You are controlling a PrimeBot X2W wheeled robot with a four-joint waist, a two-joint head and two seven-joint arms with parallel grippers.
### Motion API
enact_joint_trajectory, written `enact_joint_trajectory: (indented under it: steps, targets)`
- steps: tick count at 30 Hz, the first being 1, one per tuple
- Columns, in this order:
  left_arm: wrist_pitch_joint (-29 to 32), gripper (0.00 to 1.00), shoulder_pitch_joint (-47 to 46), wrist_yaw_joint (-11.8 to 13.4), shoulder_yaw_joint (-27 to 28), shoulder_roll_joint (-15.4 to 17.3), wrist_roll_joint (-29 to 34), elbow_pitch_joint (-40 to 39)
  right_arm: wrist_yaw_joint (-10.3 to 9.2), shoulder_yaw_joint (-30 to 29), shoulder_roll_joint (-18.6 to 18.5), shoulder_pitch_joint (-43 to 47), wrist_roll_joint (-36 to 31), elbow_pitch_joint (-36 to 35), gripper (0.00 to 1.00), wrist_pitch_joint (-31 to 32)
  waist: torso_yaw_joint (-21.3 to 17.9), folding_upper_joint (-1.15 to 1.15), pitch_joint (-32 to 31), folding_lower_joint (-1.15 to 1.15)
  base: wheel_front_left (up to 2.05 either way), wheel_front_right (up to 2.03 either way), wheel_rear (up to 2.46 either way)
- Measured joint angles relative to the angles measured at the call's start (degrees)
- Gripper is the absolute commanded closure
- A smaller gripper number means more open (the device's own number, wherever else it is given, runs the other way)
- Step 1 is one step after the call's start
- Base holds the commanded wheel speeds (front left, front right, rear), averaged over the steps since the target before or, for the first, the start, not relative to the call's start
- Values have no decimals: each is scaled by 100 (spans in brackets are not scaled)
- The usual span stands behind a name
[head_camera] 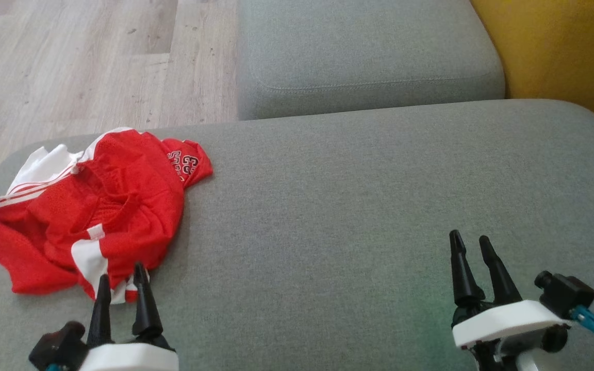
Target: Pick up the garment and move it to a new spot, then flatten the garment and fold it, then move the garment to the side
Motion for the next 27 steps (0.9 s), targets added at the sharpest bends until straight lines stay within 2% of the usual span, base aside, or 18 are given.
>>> enact_joint_trajectory:
  steps: [9,27]
  targets:
    - [-151,0,31,90,-144,52,643,-111,0,73,-4,10,-614,-10,0,-141,-20,0,-54,0,0,0,0]
    - [-454,0,224,51,-249,63,1784,-44,1,145,-13,41,-1994,158,0,-447,-76,0,-180,0,0,0,0]
